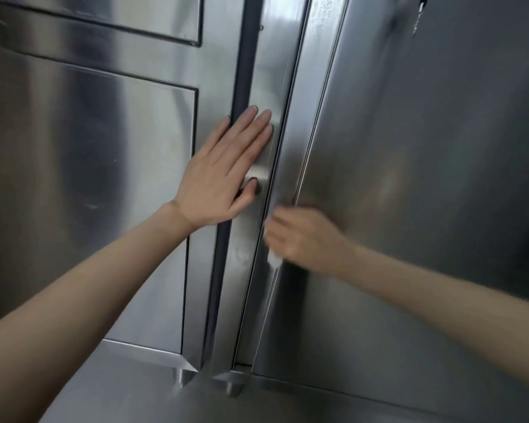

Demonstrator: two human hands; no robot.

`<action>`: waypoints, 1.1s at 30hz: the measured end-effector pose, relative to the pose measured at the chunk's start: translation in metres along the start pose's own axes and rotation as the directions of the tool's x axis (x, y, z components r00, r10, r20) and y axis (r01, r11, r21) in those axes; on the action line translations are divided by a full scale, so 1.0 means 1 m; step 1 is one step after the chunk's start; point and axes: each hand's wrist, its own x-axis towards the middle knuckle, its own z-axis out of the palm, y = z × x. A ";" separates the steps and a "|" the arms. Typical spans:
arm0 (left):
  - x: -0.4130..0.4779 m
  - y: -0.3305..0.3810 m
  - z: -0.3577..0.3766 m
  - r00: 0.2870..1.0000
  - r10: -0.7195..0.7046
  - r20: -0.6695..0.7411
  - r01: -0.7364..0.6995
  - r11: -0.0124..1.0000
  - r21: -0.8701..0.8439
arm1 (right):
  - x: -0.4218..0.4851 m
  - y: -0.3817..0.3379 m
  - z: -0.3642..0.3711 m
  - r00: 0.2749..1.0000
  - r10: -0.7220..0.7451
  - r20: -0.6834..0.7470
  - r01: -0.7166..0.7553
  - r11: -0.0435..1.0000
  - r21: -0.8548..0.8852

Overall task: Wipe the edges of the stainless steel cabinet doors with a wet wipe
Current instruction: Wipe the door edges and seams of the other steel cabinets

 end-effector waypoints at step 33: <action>-0.133 0.038 0.033 0.995 -0.082 0.048 0.086 0.994 -0.075 | -0.032 -0.081 0.055 0.989 -0.128 -0.067 0.127 0.992 -0.027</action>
